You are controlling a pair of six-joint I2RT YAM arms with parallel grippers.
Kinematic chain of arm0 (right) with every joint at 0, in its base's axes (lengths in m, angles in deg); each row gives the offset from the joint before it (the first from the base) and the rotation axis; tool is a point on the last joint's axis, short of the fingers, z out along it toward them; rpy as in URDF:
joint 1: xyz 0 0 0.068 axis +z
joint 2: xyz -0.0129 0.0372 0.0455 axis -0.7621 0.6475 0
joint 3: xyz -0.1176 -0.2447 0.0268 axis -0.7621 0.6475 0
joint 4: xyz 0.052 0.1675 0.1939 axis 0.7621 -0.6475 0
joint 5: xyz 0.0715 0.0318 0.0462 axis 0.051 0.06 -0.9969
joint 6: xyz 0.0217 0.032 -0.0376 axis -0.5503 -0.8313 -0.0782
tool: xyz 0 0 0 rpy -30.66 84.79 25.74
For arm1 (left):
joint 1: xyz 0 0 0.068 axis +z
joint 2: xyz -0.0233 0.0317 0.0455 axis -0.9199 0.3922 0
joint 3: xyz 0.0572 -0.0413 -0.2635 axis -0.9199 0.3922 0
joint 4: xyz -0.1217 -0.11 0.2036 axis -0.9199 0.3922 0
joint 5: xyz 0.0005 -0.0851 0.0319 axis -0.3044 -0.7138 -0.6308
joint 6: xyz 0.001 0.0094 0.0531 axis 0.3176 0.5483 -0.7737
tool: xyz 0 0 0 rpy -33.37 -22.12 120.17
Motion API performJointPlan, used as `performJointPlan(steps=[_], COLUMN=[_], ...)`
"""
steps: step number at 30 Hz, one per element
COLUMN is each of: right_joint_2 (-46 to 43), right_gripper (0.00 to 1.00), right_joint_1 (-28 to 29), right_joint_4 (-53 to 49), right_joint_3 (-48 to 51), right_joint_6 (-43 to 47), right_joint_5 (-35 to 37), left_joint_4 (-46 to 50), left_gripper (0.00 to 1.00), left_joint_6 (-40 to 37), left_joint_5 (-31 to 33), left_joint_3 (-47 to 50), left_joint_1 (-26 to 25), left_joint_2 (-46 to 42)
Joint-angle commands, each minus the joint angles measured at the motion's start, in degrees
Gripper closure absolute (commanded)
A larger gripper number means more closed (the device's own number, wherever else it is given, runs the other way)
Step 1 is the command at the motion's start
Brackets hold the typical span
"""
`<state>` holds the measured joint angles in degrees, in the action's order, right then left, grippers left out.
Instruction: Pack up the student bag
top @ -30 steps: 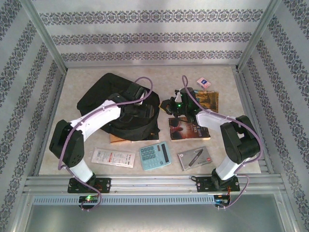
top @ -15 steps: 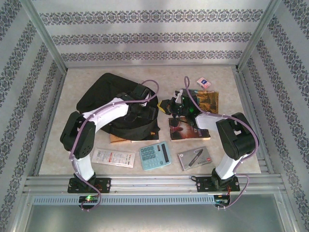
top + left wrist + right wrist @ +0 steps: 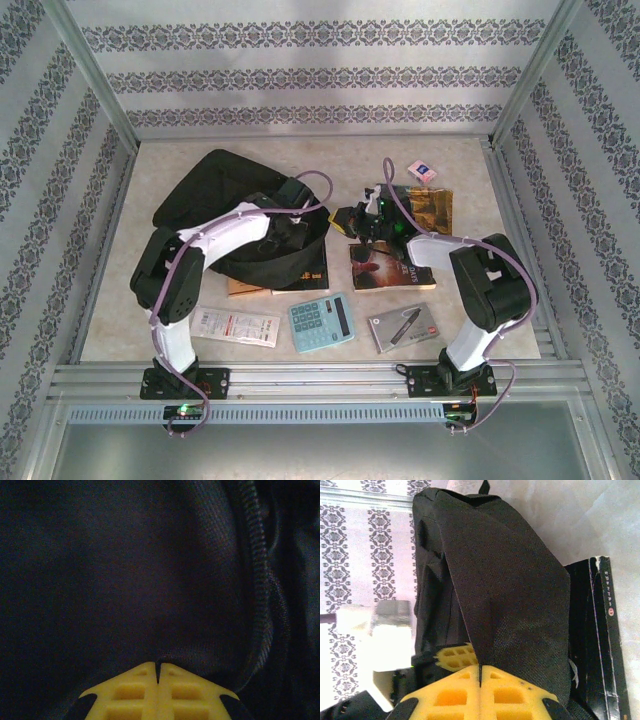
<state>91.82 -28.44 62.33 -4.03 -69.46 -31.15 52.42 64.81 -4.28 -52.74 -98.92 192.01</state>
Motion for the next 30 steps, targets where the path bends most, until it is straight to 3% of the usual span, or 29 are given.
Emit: performJointPlan(steps=[1, 9, 14, 15, 18, 21, 24, 26, 29, 30], right_joint_2=[-2.27, -3.59, -4.39, -5.15, -9.02, -14.22, -17.39, -17.05, -14.32, -13.1], right_gripper=[1.0, 1.0, 1.0, 0.96, 0.61, 0.55, 0.61, 0.73, 0.98, 1.0], right_joint_1=[-0.47, -0.47, -0.32, -0.24, 0.35, 2.02, 4.2, 5.04, 5.51, 5.52], right_joint_4=[-3.42, -8.87, -10.45, -11.13, -18.76, -26.51, -32.22, -32.36, -32.12, -30.6], right_joint_3=[0.34, -0.65, -1.9, -2.29, -4.77, -7.46, -10.48, -12.02, -13.71, -13.53], right_joint_6=[3.99, 8.73, 10.15, 10.72, 14.88, 20.0, 23.66, 23.59, 20.87, 19.23], right_joint_5=[0.11, 1.58, 1.4, 1.76, 5.95, 12.58, 17.81, 16.86, 15.06, 14.17], left_joint_4=[1.86, 3.55, 1.13, 0.57, -2.07, -4.32, -5.26, -5.75, -6.59, -6.94], left_gripper=[1.0, 1.0, 1.0, 1.0, 1.0, 1.0, 1.0, 1.0, 1.0, 1.0], left_joint_6=[-1.45, -3.25, -1.5, -0.81, 1.72, 3.83, 4.78, 5.3, 6.37, 6.9], left_joint_5=[4.68, 7.86, 1.05, -1.98, -10.97, -15.89, -18.14, -19.32, -20.57, -21.11], left_joint_3=[-0.21, -1.16, -0.82, -0.82, -0.72, -1.17, -2.32, -2.84, -2.78, -2.47], left_joint_1=[2.57, 6.09, 7.33, 7.37, 7.36, 7.48, 7.56, 7.66, 7.9, 7.99], left_joint_2=[-5.29, -12.36, -16.97, -17.27, -17.58, -17.71, -17.88, -17.94, -18.37, -18.72])
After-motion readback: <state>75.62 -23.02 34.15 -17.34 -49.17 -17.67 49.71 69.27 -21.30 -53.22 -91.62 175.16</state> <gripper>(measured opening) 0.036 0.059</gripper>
